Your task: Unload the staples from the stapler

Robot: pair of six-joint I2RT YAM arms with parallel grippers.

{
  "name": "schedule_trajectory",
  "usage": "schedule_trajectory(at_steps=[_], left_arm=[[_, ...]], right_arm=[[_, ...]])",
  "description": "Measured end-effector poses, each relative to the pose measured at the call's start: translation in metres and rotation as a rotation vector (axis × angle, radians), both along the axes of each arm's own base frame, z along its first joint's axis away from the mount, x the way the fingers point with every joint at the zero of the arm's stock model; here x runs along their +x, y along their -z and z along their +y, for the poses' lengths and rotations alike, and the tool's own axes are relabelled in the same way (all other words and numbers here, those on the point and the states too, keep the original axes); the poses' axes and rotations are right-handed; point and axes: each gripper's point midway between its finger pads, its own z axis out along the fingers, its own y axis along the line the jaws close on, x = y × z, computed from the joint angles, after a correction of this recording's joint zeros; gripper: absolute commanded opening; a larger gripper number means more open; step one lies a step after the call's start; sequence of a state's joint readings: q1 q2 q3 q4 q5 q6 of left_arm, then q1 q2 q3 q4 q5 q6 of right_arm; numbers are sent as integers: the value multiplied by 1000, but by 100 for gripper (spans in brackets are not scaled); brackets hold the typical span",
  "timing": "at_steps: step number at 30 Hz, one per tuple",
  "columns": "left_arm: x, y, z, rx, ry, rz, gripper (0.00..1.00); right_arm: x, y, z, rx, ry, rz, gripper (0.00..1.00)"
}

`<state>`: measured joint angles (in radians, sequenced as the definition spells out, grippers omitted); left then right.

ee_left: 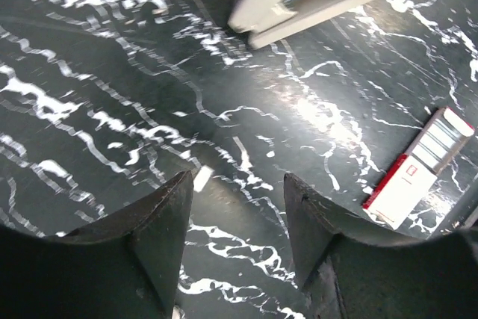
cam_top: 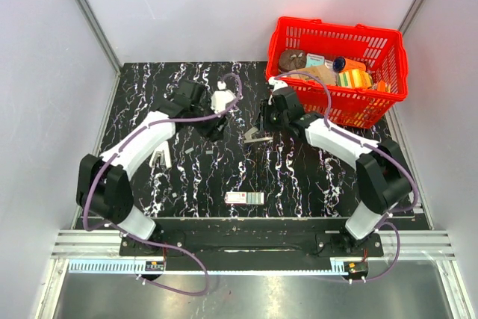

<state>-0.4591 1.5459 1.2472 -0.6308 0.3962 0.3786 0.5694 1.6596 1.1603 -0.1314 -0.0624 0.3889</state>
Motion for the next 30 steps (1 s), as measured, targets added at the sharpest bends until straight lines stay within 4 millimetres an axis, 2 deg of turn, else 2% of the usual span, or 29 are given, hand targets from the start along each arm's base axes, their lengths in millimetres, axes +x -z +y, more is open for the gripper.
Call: schedule_trajectory(at_steps=[5, 9, 14, 17, 20, 21, 22, 27, 30], left_arm=[[24, -13, 38, -12, -129, 0, 57], [25, -17, 62, -5, -193, 16, 57], [18, -21, 76, -11, -232, 10, 57], [14, -19, 84, -9, -250, 17, 57], [10, -16, 90, -8, -265, 22, 59], [8, -16, 92, -7, -271, 21, 67], [7, -17, 95, -8, -276, 18, 70], [-2, -28, 102, -12, -279, -18, 76], [-10, -37, 106, -15, -281, -40, 78]], right_arm=[[9, 15, -5, -69, 4, -8, 0], [16, 15, -6, -83, 12, -41, 0], [33, 10, -5, -71, 44, -124, 0], [37, 13, -7, -65, 63, -158, 0], [37, 18, -7, -54, 71, -177, 0], [37, 19, -7, -51, 74, -186, 0], [37, 20, -7, -51, 77, -191, 0], [28, 26, 2, -52, 75, -203, 0], [17, 39, 9, -79, 59, -171, 4]])
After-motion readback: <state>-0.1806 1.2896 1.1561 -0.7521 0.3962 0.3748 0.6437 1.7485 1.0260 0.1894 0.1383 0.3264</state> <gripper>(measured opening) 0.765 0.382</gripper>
